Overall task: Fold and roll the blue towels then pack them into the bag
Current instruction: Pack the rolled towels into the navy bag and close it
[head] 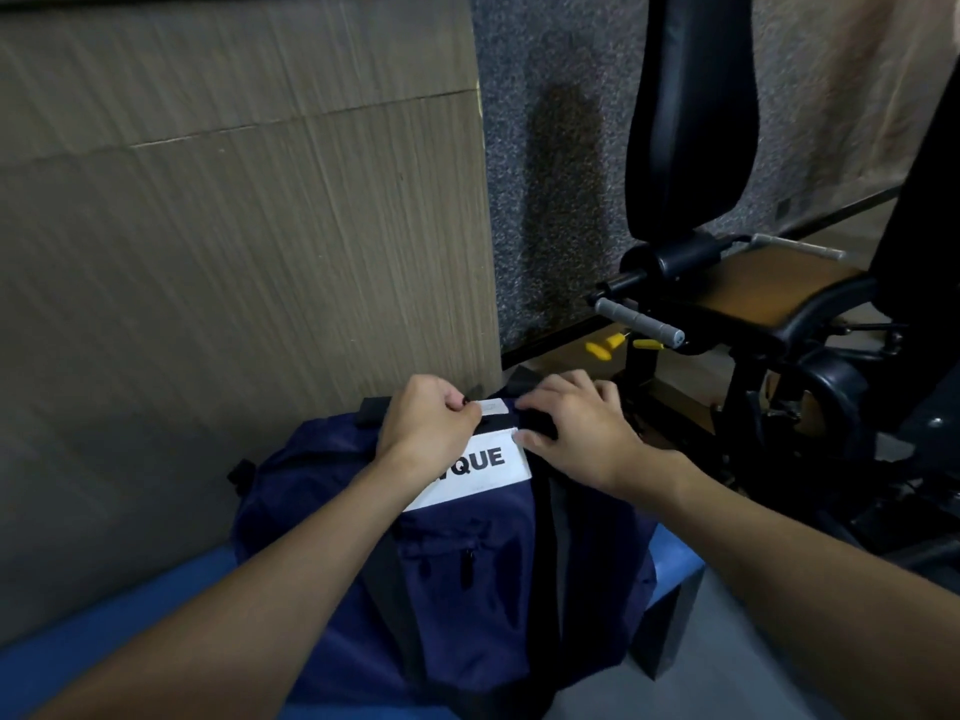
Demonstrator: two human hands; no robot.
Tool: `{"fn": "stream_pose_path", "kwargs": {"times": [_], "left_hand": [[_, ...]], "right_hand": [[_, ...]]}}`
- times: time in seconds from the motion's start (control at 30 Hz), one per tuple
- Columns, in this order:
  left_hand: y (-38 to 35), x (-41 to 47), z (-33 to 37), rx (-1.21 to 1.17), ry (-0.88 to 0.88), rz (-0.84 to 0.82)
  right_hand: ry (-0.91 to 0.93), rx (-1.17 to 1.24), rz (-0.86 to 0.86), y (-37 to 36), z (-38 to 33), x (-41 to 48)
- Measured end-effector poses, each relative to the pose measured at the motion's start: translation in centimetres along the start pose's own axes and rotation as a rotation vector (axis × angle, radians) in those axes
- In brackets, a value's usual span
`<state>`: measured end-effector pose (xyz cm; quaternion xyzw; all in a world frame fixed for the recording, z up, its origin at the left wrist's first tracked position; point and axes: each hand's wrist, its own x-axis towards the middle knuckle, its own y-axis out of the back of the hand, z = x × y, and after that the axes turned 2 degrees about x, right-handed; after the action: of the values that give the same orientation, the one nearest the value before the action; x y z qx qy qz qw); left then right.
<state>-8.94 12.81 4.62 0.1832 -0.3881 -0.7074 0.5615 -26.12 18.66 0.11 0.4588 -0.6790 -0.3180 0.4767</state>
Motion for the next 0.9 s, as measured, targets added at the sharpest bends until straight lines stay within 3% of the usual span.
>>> {"fn": "stream_pose_path", "kwargs": {"times": [0.1,0.6,0.9], "left_hand": [[0.6,-0.2,-0.6,0.037,0.01,0.023],[7.5,-0.9,-8.7,0.235,0.099,0.186],[9.1,-1.7,-10.7,0.396,0.024,0.208]], "right_hand": [[0.011,-0.109,-0.004,-0.3,-0.4,0.6],[-0.168,-0.084,0.021,-1.0,0.0,0.2],[-0.213,-0.08,0.011,-0.7,-0.7,0.1]]}}
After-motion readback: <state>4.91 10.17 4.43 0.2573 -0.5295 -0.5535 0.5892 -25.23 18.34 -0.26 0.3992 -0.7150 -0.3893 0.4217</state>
